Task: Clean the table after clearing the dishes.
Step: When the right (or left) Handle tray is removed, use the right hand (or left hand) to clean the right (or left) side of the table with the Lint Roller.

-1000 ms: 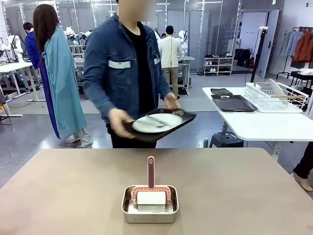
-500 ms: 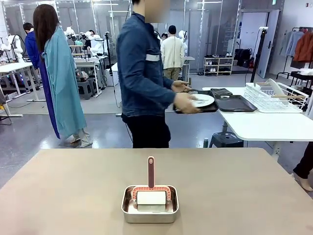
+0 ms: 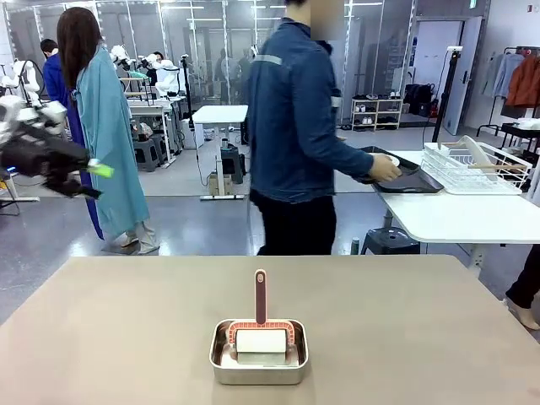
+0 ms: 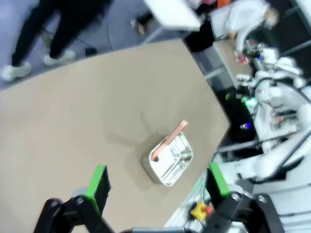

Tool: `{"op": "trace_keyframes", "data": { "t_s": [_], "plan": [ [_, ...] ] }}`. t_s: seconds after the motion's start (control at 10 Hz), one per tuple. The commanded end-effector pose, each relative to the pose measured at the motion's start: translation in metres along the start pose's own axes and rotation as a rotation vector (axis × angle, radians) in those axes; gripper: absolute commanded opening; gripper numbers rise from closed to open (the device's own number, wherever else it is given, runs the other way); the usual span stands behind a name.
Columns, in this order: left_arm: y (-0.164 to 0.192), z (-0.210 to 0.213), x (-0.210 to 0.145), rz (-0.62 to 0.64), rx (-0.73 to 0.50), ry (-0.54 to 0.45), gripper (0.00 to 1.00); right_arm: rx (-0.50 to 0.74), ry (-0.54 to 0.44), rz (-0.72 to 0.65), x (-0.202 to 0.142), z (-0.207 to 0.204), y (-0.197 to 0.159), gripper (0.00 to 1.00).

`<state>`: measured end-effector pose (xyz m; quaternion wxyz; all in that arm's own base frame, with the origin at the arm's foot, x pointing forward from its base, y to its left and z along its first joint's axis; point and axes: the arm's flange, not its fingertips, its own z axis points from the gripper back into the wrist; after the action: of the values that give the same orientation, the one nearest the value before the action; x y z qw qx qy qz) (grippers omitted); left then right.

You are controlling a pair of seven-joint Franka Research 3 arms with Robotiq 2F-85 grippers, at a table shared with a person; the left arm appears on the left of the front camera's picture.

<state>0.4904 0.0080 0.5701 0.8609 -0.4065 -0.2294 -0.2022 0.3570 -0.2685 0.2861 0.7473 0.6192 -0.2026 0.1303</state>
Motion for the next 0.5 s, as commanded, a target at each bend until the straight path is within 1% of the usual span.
{"op": "trace_keyframes", "data": {
  "t_s": [0.0, 0.1, 0.2, 0.3, 0.4],
  "plan": [
    [-0.021, -0.032, 0.038, -0.060, 0.050, 0.235, 1.00, -0.016, 0.012, -0.001, 0.000, 0.000, 0.005, 1.00],
    [-0.089, -0.071, 0.062, -0.027, -0.060, 0.185, 1.00, -0.016, 0.012, -0.001, 0.000, 0.000, 0.005, 1.00],
    [-0.116, -0.096, 0.072, -0.124, -0.008, 0.354, 1.00, -0.016, 0.012, -0.001, 0.000, 0.000, 0.005, 1.00],
    [-0.138, -0.117, 0.084, -0.163, -0.025, 0.370, 1.00, -0.016, 0.012, -0.001, 0.000, 0.000, 0.005, 1.00],
    [-0.148, -0.135, 0.091, -0.223, -0.025, 0.445, 1.00, -0.016, 0.012, -0.001, 0.000, 0.000, 0.005, 1.00]
  ]
}}
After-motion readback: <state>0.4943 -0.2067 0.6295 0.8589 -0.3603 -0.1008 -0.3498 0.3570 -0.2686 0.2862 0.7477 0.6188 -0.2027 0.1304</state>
